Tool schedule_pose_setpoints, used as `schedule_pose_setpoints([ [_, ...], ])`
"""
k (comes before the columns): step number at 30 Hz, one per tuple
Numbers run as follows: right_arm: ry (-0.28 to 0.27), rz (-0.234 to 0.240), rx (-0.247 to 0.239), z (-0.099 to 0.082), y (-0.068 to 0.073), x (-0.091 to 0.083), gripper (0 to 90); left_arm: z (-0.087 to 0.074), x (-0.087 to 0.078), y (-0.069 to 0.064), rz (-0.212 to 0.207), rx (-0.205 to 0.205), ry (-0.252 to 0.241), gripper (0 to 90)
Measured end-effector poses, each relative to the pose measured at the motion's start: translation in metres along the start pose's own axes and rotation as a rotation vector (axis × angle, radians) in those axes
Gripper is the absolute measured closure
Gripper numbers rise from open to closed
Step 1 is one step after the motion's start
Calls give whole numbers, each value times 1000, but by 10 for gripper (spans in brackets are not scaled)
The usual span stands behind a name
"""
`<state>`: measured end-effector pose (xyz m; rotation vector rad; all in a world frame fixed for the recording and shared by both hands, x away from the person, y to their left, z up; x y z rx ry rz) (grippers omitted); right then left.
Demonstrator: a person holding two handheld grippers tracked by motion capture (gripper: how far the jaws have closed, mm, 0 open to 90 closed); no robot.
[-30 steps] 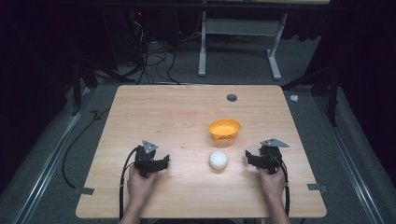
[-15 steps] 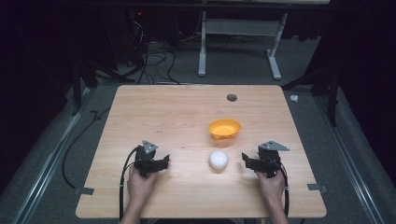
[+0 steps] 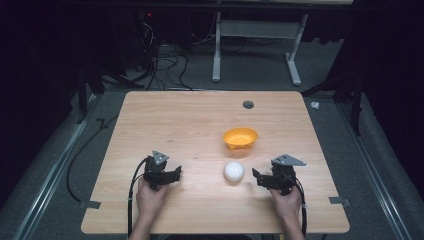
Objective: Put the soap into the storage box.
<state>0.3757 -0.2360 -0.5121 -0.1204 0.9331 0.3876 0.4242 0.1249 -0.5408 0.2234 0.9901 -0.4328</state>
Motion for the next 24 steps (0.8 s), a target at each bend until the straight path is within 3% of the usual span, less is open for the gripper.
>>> schedule_pose_setpoints([
  [9,3,53,-50,1,18,-1,146,0,0,0,-2,0,1,233],
  [24,20,93,-129,12,46,7,140,0,0,0,-3,1,1,233],
])
Point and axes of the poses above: each handheld gripper's, and its own axes: x roughly forward along the jaws, z roughly out of its top, y roughly to its left, the point moved 5 cm from there along x, roughly forward along the jaws, and after that the axes turned 15 degrees about y, right-handed, at the moved point
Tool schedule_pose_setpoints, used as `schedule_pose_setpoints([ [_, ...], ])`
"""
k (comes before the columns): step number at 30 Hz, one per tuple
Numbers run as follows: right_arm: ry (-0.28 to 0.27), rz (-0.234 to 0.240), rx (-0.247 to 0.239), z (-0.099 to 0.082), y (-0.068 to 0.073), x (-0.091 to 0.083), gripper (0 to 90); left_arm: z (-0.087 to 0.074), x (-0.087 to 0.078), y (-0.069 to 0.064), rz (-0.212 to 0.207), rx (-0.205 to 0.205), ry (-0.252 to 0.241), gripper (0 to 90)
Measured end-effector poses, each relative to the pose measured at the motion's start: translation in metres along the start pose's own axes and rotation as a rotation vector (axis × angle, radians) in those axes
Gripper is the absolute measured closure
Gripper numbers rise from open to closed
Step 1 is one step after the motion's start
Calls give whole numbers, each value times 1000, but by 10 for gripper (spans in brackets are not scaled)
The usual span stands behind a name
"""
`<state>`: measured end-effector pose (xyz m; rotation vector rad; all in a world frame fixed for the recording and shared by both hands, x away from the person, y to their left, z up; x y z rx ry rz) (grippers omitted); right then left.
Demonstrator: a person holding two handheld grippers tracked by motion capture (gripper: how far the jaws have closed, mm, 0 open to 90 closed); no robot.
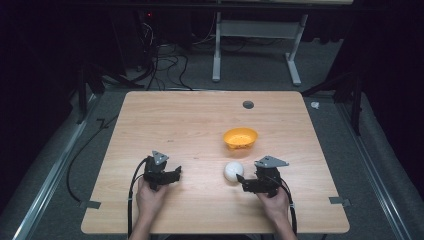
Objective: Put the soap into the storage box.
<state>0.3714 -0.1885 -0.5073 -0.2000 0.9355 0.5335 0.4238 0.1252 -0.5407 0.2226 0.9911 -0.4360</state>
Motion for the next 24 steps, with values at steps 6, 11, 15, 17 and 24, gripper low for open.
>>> schedule_pose_setpoints([
  [6,11,13,-25,7,8,7,138,0,0,0,0,0,0,232],
  [11,23,22,-49,11,13,11,137,0,0,0,0,0,0,232],
  [15,34,19,-59,13,16,16,137,0,0,0,0,0,0,233],
  [17,41,15,-68,15,18,18,137,0,0,0,0,0,0,232],
  [24,69,13,-73,17,21,27,139,0,0,0,0,0,0,232],
])
Point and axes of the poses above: each handheld gripper's, and its own axes: x roughly forward along the jaws, z roughly out of its top, y roughly to its left, the point moved 5 cm from there along x, roughly forward along the jaws, and after that the axes turned 15 degrees about y, right-handed, at the moved point
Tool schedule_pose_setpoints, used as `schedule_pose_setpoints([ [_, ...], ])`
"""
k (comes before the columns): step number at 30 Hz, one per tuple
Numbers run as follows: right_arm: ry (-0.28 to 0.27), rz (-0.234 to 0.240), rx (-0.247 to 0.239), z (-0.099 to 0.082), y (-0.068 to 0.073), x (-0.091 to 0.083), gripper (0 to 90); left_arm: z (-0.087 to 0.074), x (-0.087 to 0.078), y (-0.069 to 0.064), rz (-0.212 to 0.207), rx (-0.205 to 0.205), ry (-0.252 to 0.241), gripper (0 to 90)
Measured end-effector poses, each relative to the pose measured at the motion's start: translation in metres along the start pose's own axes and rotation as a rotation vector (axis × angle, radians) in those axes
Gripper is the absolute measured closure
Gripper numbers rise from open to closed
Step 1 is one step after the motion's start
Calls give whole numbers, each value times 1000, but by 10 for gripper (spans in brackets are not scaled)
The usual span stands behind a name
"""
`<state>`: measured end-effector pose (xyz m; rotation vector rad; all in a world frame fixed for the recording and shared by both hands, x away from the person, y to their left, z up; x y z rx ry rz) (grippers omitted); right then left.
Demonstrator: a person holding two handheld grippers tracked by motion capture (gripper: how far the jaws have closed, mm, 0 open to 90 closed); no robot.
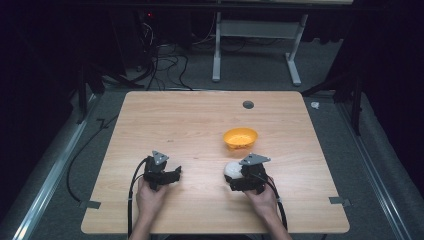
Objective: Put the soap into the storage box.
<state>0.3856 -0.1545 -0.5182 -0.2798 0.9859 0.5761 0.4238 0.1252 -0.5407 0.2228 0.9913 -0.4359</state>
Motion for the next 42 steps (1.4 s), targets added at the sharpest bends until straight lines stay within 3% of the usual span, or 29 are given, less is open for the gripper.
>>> schedule_pose_setpoints([
  [12,46,0,17,2,0,10,157,0,0,0,0,0,0,232],
  [17,66,-16,-2,3,2,15,176,0,0,0,-1,0,0,232],
  [24,69,-28,7,3,0,17,238,0,0,0,0,1,0,232],
  [42,61,-33,5,3,1,18,244,0,0,0,-1,0,0,232],
])
Point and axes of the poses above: each handheld gripper's, and its own axes: x roughly forward along the jaws, z roughly out of its top, y roughly to its left, the point moved 5 cm from there along x, roughly forward along the jaws, and after that the axes turned 15 degrees about y, right-handed, at the moved point
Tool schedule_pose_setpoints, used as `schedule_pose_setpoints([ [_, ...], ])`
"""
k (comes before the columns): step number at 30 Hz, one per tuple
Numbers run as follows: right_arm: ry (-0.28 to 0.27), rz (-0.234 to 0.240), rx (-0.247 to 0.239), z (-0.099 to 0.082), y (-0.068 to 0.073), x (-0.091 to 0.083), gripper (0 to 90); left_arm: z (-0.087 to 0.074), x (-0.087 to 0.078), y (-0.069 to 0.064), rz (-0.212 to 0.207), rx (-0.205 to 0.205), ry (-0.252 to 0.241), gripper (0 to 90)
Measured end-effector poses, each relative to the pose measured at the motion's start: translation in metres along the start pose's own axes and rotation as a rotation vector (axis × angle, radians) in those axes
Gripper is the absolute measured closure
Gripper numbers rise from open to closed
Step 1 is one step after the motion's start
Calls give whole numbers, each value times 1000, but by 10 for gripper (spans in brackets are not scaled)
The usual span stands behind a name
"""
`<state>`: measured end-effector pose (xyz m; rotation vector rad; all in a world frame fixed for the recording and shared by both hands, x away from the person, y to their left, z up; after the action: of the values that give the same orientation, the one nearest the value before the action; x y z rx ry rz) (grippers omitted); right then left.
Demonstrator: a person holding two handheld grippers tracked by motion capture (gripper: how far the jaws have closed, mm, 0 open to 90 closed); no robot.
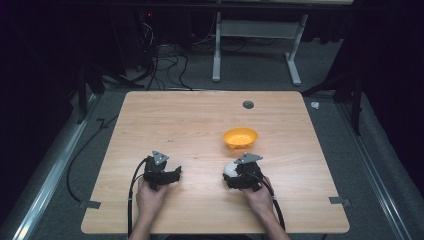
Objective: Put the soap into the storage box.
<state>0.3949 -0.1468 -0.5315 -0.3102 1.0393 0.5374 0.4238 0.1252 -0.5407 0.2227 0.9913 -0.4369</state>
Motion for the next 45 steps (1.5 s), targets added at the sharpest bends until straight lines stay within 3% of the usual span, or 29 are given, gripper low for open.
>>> schedule_pose_setpoints([
  [33,-34,16,30,-2,-2,-13,246,0,0,0,-1,0,0,231],
  [45,-61,21,54,-5,-11,-27,246,0,0,0,-1,0,0,231],
])
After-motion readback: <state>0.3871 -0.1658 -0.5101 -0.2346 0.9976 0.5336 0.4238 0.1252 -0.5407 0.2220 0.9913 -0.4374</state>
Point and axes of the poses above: each handheld gripper's, and its own axes: x roughly forward along the jaws, z roughly out of its top, y roughly to its left, the point moved 5 cm from there along x, roughly forward along the jaws, and after that the axes turned 15 degrees about y, right-handed, at the moved point
